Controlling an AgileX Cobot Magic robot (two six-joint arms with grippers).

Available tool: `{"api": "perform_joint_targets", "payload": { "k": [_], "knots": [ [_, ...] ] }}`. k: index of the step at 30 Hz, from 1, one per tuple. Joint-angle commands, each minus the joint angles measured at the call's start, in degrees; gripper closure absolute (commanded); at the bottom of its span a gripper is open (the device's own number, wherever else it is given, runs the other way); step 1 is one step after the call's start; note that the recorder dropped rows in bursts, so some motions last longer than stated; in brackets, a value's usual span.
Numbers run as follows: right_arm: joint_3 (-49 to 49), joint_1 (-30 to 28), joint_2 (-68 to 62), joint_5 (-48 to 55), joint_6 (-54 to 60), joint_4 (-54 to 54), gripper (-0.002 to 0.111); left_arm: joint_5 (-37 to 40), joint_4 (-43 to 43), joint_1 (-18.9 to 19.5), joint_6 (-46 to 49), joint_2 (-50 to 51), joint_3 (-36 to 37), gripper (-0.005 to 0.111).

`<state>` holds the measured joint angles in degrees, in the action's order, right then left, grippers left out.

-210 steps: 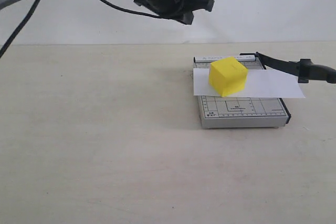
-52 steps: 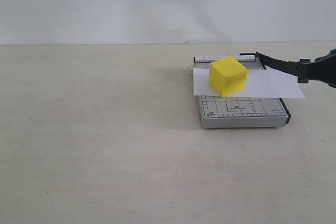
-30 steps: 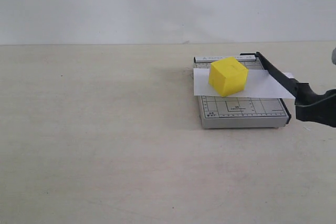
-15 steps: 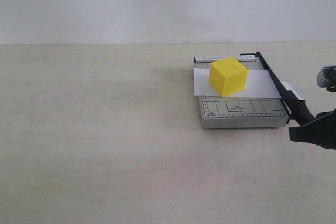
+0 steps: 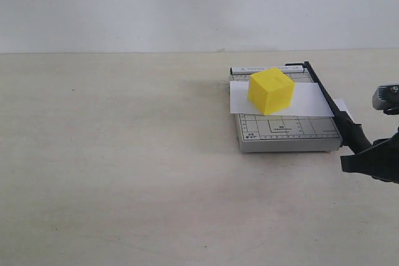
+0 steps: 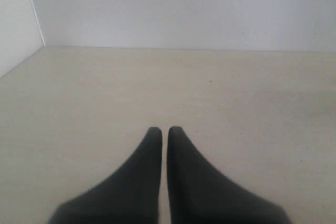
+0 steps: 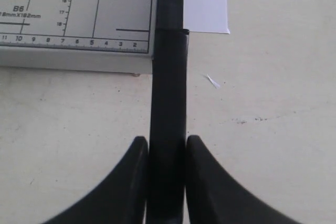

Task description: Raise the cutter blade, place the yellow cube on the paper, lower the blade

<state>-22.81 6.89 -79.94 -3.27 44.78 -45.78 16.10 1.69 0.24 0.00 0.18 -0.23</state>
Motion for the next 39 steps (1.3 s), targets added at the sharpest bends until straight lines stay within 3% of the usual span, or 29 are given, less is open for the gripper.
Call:
{"api": "perform_joint_targets", "payload": {
  "k": [1, 7, 9, 18, 27, 30, 34, 39],
  "knots": [
    [1.52, -0.42, -0.97, 3.91, -0.93, -0.46, 0.107, 0.15, -0.27, -0.27, 0.48, -0.18, 0.23, 0.102],
    [1.52, -0.42, -0.97, 2.84, -0.93, -0.46, 0.075, 0.15, -0.27, -0.27, 0.48, -0.18, 0.23, 0.102],
    [1.52, -0.42, -0.97, 2.57, -1.06, -0.46, 0.071, 0.27, -0.27, -0.27, 0.48, -0.18, 0.23, 0.102],
    [1.52, -0.42, 2.02, 5.68, -1.87, -0.36, 0.070, 0.27, -0.27, -0.27, 0.48, -0.18, 0.23, 0.102],
    [1.52, -0.42, 21.91, 10.48, -9.10, -0.48, 0.070, 0.27, -0.27, -0.27, 0.48, -0.18, 0.23, 0.102],
    [1.52, -0.42, 30.99, 15.36, -12.07, -0.35, 0.075, 0.27, -0.27, -0.27, 0.48, -0.18, 0.23, 0.102],
    [1.52, -0.42, 43.92, 16.62, -7.16, -0.09, 0.108, 0.27, -0.27, -0.27, 0.48, -0.18, 0.23, 0.102],
    [1.52, -0.42, 58.31, 16.99, -4.16, -0.09, 0.108, 0.27, -0.27, -0.27, 0.48, -0.18, 0.23, 0.102]
  ]
}}
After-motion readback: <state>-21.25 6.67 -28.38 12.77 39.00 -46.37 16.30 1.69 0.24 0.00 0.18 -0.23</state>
